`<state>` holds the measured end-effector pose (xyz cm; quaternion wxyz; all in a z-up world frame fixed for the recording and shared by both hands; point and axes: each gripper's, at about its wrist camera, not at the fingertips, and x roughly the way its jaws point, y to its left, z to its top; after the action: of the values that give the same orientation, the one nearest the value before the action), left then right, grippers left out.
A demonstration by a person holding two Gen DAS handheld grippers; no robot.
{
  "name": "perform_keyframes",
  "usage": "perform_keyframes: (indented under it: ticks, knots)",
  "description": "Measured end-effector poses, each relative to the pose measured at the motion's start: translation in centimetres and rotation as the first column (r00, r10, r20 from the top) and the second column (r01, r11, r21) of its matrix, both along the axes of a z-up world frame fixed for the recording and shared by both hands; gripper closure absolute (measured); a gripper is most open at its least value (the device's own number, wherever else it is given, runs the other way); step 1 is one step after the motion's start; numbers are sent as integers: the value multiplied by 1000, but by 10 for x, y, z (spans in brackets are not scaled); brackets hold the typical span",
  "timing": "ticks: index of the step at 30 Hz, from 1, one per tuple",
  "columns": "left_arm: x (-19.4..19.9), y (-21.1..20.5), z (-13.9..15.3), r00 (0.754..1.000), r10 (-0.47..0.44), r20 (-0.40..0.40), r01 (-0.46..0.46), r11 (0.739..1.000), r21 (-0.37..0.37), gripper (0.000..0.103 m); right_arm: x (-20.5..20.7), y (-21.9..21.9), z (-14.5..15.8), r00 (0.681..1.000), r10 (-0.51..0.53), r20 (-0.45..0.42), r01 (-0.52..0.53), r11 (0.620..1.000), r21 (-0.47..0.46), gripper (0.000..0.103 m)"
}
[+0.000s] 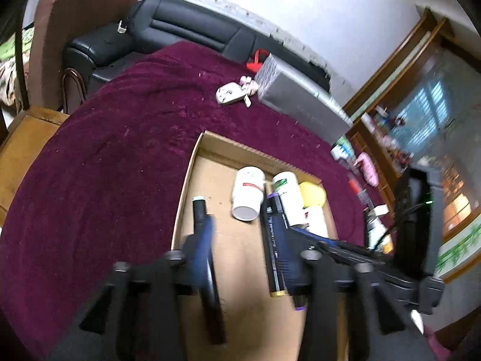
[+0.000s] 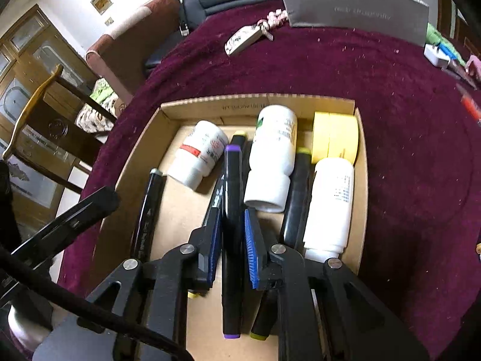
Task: Organize objects
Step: 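Carry the marker to the tray with left while right carries another marker there, then move both grippers back toward the remaining items on the table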
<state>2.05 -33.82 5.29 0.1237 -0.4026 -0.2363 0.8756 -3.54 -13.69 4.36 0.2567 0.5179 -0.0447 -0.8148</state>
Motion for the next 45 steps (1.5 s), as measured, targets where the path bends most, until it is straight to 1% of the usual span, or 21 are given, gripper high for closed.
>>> perform_keyframes:
  ticks: [4,6,7,11,14,16,17,18,19,20,21,22,23,24,25,29,31,35,39,41,45]
  knots:
    - [20,-3,10,999,16,-38,-14,998,53,52,3,4,12,1000,-2,-19,2,999,-36,82]
    - [28,0,14,999,14,-47,-11,997,73,51,6,13,24,999,-19,-43,17,998,-53,75]
    - [33,3,17,998,14,-54,-10,997,74,51,8,18,30,998,-26,-55,23,998,-62,74]
    - [48,22,29,997,-19,-79,26,995,91,49,24,48,57,988,-71,-137,59,994,-86,59]
    - [57,47,36,993,-71,-90,79,993,89,48,44,84,78,963,-127,-238,111,991,-81,56]
    - [62,65,40,990,-106,-93,115,989,89,48,63,111,94,929,-174,-326,160,985,-69,53]
    - [64,77,41,987,-129,-94,137,986,91,48,72,123,100,910,-198,-365,187,980,-67,48]
    - [66,86,43,984,-148,-95,156,983,91,48,85,141,109,875,-236,-423,229,971,-68,40]
    - [68,101,45,980,-177,-95,185,978,92,48,95,153,115,843,-267,-466,267,961,-66,34]
    - [69,112,45,976,-199,-93,207,974,90,48,104,165,120,809,-296,-508,306,950,-67,22]
    - [70,124,46,971,-223,-89,230,969,85,48,114,179,124,771,-326,-548,343,936,-74,18]
    - [70,137,46,965,-246,-85,253,964,79,48,123,194,126,734,-354,-580,378,922,-84,18]
    - [70,151,45,959,-272,-78,277,958,71,48,127,205,128,714,-373,-593,402,911,-88,18]
    - [71,162,44,954,-290,-71,295,953,66,48,127,222,127,700,-399,-592,433,897,-92,17]
    - [70,176,42,947,-315,-60,318,946,63,48,127,235,125,697,-421,-581,456,885,-95,17]
    - [69,214,32,930,-367,-21,368,929,43,48,114,289,105,698,-522,-491,541,833,-117,17]
    - [66,231,27,924,-383,4,383,924,20,48,109,312,94,685,-562,-464,579,806,-121,17]
    - [60,255,20,920,-390,43,391,920,-24,48,95,346,77,665,-609,-432,624,771,-126,17]
    - [47,280,18,919,-391,57,394,917,-67,48,85,376,58,645,-650,-401,650,743,-158,17]
    - [35,293,17,920,-386,63,390,917,-79,48,80,386,50,641,-667,-379,659,732,-172,17]
    - [2,320,15,923,-380,65,385,918,-95,48,76,404,33,643,-702,-305,663,710,-236,17]
